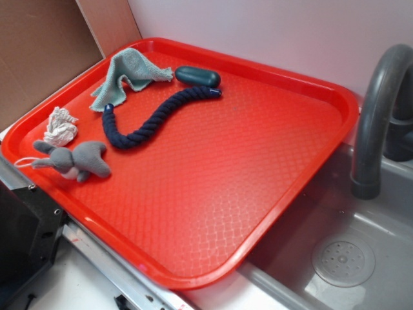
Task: Grab the white paper.
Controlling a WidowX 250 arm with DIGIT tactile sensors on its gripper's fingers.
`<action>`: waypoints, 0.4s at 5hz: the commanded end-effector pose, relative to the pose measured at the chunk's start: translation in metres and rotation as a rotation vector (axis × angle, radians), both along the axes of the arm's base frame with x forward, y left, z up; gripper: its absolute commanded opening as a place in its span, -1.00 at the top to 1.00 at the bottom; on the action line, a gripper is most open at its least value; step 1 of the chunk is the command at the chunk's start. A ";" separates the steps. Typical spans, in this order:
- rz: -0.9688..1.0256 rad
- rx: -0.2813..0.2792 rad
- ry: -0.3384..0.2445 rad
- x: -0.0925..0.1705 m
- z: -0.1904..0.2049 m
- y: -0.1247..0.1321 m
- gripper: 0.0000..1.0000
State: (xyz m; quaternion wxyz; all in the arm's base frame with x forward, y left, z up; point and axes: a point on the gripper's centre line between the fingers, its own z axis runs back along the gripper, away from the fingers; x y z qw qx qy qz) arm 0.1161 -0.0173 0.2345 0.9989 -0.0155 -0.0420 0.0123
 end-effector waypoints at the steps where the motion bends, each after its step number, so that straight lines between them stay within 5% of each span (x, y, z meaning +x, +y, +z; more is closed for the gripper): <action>1: 0.000 0.000 0.000 0.000 0.000 0.000 -1.00; 2: 0.239 -0.015 -0.076 0.009 -0.014 0.009 -1.00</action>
